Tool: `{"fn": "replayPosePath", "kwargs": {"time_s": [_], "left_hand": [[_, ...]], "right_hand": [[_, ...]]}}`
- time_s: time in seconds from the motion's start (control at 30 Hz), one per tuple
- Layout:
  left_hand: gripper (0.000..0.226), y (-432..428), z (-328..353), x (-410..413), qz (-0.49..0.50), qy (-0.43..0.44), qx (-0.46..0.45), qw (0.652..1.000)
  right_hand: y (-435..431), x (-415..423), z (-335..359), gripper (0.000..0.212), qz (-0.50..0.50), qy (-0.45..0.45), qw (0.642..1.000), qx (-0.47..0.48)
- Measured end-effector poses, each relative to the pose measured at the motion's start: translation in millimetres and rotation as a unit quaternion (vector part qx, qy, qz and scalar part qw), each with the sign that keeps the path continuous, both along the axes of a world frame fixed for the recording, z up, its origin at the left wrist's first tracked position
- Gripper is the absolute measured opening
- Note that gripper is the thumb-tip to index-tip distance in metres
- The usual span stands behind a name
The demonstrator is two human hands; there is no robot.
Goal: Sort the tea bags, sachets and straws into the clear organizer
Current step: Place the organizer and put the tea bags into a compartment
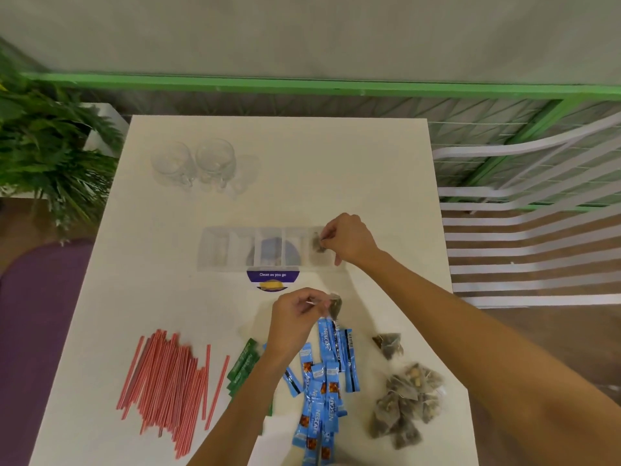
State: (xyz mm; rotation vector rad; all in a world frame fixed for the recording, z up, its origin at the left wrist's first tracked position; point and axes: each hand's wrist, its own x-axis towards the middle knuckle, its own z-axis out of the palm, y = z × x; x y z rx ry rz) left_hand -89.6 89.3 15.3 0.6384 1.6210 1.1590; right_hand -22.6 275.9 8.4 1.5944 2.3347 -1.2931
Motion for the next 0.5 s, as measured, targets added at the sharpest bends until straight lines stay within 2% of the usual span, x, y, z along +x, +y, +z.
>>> {"fn": "replayPosePath", "kwargs": {"time_s": [0.1,0.2,0.4,0.5], "left_hand": [[0.024,5,-2,-7,0.012,0.003,0.001,1.000],[0.027,9,-6,-12,0.034,0.004,-0.008,0.999],[0.010,17,-10,-21,0.066,-0.009,-0.023,0.998],[0.009,23,-9,-22,0.085,-0.033,-0.015,0.996]], "right_hand": [[-2,-10,1,0.013,0.041,-0.062,0.997,0.019],[-2,-10,6,0.015,0.049,-0.069,0.996,0.012],[-14,20,17,0.015,-0.018,0.096,0.995,0.022],[-34,38,25,0.012,-0.044,0.171,0.984,-0.014]]}}
